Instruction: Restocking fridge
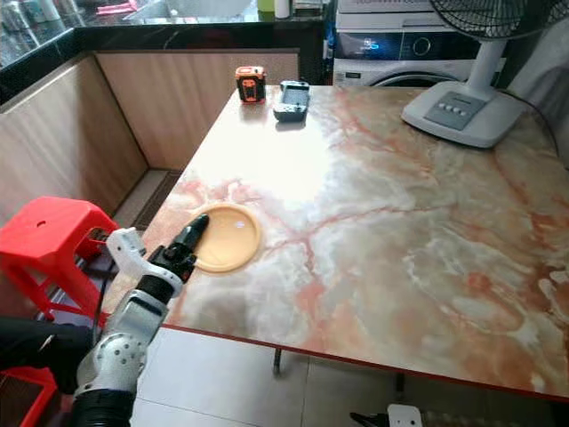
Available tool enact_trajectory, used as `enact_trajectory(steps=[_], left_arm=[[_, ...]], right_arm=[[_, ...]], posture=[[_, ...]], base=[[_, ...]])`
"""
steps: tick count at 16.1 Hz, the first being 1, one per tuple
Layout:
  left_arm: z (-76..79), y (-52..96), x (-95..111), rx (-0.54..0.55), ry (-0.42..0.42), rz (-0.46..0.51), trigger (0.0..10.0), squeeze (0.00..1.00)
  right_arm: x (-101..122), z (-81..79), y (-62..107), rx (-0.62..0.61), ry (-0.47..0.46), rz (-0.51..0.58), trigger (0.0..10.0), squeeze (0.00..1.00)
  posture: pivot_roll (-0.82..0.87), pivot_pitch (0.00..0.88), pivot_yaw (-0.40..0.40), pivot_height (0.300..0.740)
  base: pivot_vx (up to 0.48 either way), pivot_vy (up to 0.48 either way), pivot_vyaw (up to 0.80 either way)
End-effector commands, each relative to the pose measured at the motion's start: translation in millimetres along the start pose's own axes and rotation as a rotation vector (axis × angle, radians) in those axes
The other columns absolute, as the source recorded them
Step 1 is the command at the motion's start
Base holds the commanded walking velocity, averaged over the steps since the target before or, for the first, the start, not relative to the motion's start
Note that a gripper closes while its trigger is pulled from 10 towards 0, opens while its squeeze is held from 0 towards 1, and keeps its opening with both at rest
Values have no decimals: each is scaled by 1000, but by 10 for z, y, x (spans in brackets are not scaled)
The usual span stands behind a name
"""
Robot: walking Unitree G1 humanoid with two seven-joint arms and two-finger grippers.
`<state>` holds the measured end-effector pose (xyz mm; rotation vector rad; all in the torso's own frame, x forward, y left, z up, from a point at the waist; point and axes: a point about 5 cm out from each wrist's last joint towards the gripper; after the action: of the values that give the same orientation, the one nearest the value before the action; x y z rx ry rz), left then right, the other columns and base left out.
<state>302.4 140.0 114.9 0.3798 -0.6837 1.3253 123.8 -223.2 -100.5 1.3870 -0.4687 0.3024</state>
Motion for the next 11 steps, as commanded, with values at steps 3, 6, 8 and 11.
enact_trajectory(steps=[3, 6, 8, 11], left_arm=[[21, -25, 24, -8, -14, 14, 10000, 0], [22, -35, 39, -8, -14, 19, 10000, 0], [9, -34, 71, -4, -21, 29, 10000, 0], [-1, -33, 103, 12, -4, 57, 10000, 0]], right_arm=[[-57, -28, 9, -4, -22, -15, 10000, 0], [-39, -20, 6, -7, -28, -8, 10000, 0], [-18, -18, 2, -7, -32, -4, 10000, 0], [17, -9, -5, -9, -25, 3, 10000, 0]], posture=[[-56, 0, 100, 740], [-52, 0, 94, 740], [-48, 0, 87, 740], [-42, 0, 75, 740]], base=[[0, 80, 0], [0, 0, 0], [0, 0, 0], [0, 244, 0]])
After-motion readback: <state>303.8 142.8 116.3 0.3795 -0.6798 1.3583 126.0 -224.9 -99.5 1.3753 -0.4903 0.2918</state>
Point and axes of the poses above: a point about 5 cm out from each wrist's last joint towards the gripper, its own y axis pointing back from the gripper into the wrist, its own x axis along the axis of the wrist's last joint, z = x × y, and after that the axes turned 1 degree about y, right-handed
